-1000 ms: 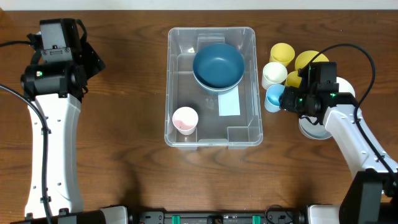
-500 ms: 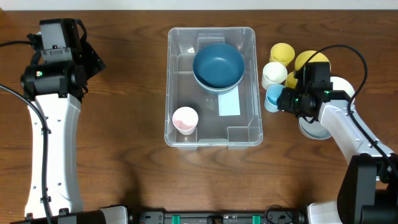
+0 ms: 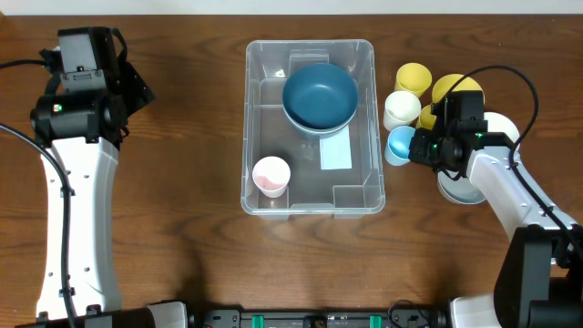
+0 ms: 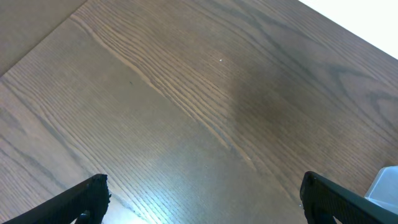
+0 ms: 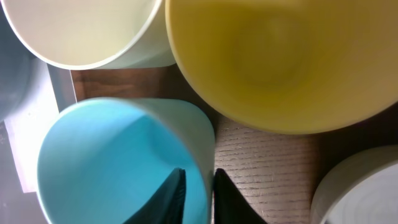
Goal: Pack container
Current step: 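Move the right gripper back to the blue cup and grasp its rim, then carry the blue cup over the bin with the right gripper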
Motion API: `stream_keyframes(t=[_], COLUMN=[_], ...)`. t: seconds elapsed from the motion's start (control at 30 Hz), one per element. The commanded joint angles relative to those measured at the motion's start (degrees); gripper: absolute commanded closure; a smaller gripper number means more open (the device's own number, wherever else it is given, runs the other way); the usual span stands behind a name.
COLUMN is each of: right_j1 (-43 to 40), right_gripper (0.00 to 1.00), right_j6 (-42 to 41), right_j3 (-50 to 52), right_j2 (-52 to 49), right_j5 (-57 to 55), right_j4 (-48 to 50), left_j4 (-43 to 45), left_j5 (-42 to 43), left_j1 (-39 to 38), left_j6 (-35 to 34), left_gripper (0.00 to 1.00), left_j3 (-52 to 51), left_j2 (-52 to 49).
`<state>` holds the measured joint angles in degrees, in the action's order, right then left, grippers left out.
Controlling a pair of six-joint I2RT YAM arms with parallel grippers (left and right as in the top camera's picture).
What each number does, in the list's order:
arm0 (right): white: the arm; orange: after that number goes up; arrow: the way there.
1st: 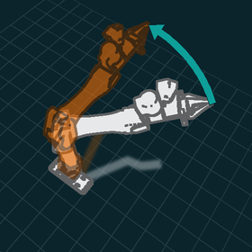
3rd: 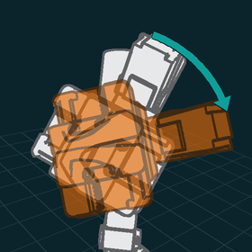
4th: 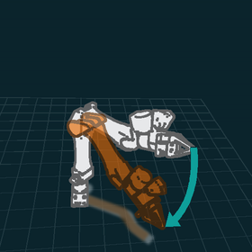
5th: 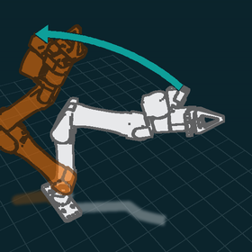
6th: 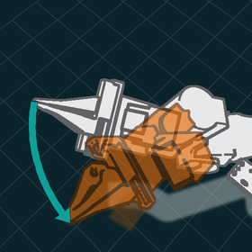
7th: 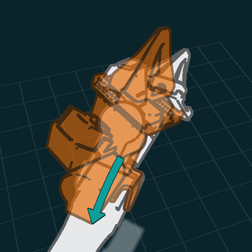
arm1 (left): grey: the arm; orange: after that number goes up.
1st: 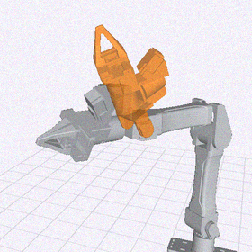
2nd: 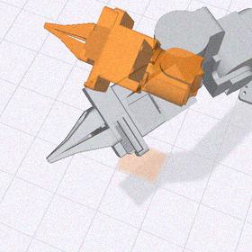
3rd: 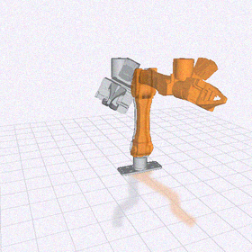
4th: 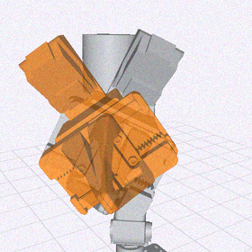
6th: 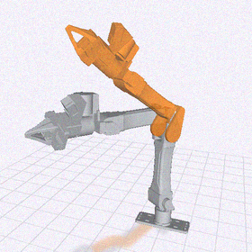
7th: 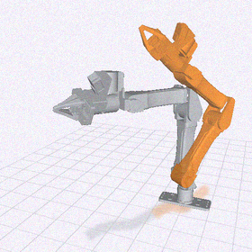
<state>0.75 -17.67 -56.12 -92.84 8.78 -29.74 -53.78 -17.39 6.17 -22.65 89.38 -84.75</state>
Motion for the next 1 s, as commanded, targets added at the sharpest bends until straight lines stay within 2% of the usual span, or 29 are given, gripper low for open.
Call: stream_keyframes(t=[0.0,0.37,0.53,0.7,0.97], right_j1=[0.4,0.4,0.4,0.4,1.1], right_gripper=[0.86,0.98,0.99,0.99,0.99], right_j6=[-0.1,0.0,0.2,1.1,3.2], right_j3=[0.3,0.2,-0.5,-4.3,-17.4], right_j2=[-0.1,0.0,1.7,7.3,17.1], right_j5=[-0.4,-0.4,-0.4,-2.3,-6.3], right_j4=[-0.1,-0.9,-3.2,-11.3,-27.9], left_j4=[-0.2,-0.2,-0.2,-0.2,-0.2], left_j5=[-1.2,-1.2,-1.2,-1.2,-1.2], left_j1=[0.2,0.2,0.2,0.2,0.2], left_j6=[-0.3,-0.3,-0.3,-0.3,-0.3], left_gripper=[0.02,0.02,0.02,0.02,0.02], left_j3=[1.0,1.0,1.0,1.0,1.0], left_j2=[0.1,0.1,0.1,0.1,0.1])
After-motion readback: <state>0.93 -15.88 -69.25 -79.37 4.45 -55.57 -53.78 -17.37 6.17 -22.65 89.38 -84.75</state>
